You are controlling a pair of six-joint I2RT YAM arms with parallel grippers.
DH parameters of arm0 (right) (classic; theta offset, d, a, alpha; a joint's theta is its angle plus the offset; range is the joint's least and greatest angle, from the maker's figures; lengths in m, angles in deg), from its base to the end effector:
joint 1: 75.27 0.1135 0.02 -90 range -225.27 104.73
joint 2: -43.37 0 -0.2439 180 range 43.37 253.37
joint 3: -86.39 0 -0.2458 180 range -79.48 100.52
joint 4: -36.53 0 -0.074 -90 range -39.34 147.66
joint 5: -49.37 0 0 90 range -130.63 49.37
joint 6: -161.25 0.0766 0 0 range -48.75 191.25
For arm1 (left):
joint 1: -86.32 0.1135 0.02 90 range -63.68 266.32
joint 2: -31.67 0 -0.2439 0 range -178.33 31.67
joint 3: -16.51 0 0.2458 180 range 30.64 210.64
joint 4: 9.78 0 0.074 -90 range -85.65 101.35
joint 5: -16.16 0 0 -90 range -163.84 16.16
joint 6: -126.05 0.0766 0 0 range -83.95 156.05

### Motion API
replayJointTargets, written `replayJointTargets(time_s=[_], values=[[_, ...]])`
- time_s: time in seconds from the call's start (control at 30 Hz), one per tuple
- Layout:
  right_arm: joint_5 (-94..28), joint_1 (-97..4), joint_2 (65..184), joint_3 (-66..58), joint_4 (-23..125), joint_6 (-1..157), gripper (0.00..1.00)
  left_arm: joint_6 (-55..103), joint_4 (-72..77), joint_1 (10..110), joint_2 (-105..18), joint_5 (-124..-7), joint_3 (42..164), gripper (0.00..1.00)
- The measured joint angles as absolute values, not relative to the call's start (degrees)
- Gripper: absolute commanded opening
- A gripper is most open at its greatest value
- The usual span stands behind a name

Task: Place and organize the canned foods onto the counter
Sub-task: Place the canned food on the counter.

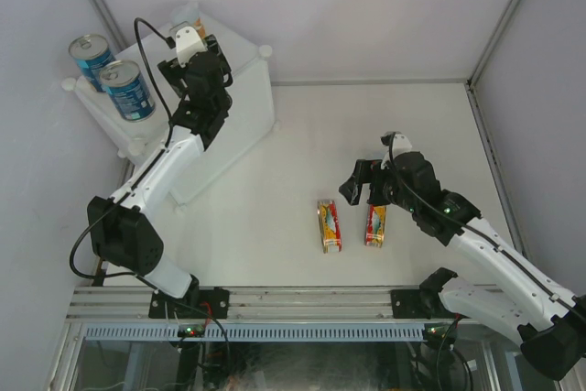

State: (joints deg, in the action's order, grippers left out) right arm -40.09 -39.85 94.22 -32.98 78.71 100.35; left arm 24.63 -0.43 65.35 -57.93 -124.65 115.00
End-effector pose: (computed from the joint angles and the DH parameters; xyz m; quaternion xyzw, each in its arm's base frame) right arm 0.1914 0.1370 0.2637 -0.0506 0.8748 0.2606 0.4052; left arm 0.3794 -0.0818 0.3944 -0.2477 0.6642 0.1151 0.6959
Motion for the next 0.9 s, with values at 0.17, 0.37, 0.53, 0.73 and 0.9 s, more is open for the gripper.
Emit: replayJointTargets(time_s=[0.17, 0.37, 0.53, 0.73, 0.9], values=[[-40.07, -39.85, 94.37, -32.98, 78.69, 100.35, 0.92, 24.63, -0.41, 65.35, -57.93, -124.67, 115.02, 0.92], [-40.07, -39.85, 94.39, -32.96, 78.69, 100.02, 0.92, 24.63, -0.16, 65.35, -57.93, -124.67, 115.37, 0.92], [-40.05, -39.85, 94.37, -32.96, 78.67, 99.52, 0.92, 24.63, -0.16, 65.37, -57.93, -124.67, 115.44, 0.92], [-40.07, -39.85, 94.37, -32.35, 78.84, 99.02, 0.92, 24.61, 0.49, 65.37, -57.93, -124.65, 115.68, 0.95], [-39.74, -39.85, 94.41, -31.65, 78.75, 99.04, 0.92, 24.63, 1.50, 65.39, -57.93, -124.67, 116.94, 0.97]])
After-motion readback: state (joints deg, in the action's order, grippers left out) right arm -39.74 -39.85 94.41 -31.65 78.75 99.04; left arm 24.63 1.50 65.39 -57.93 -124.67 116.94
